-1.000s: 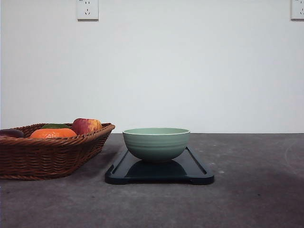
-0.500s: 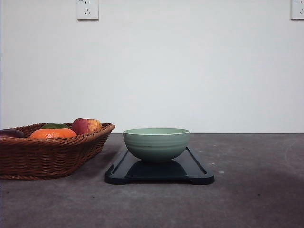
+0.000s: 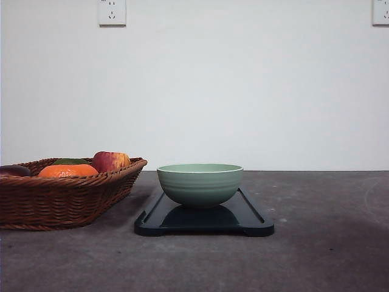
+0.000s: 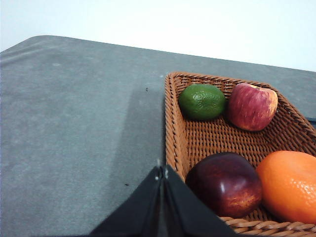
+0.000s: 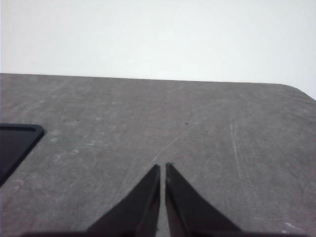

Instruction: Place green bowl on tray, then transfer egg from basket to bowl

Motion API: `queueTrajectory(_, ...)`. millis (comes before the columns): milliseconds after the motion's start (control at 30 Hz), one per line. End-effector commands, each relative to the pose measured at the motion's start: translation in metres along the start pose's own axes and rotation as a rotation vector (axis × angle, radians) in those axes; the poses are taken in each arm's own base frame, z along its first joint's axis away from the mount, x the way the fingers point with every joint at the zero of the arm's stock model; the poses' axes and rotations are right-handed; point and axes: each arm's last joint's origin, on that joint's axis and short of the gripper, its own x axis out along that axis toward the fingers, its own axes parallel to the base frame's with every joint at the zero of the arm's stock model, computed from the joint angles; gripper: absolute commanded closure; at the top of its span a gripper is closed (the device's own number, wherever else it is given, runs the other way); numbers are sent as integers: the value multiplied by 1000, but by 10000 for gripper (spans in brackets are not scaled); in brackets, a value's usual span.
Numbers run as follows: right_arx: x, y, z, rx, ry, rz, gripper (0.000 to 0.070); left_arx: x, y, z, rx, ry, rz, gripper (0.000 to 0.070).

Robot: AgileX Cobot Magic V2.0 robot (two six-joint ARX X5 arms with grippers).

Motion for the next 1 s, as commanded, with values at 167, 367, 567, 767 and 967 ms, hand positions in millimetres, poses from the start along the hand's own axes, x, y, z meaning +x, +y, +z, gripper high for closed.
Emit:
queueTrajectory(167,0,0,-1,17,-6,-2,690,2,1,-6,5,17,5,700)
queueTrajectory(367,0,0,-1,17,-6,-2,690,2,1,-6,5,17,4,700)
queueTrajectory(567,0,0,-1,17,-6,-2,690,2,1,-6,5,17,4,700)
queueTrajectory(767,0,0,-1,17,-6,-2,690,2,1,-6,5,17,4,700)
queueTrajectory(967,0,0,-1,17,-6,-2,690,2,1,-6,5,17,4,700)
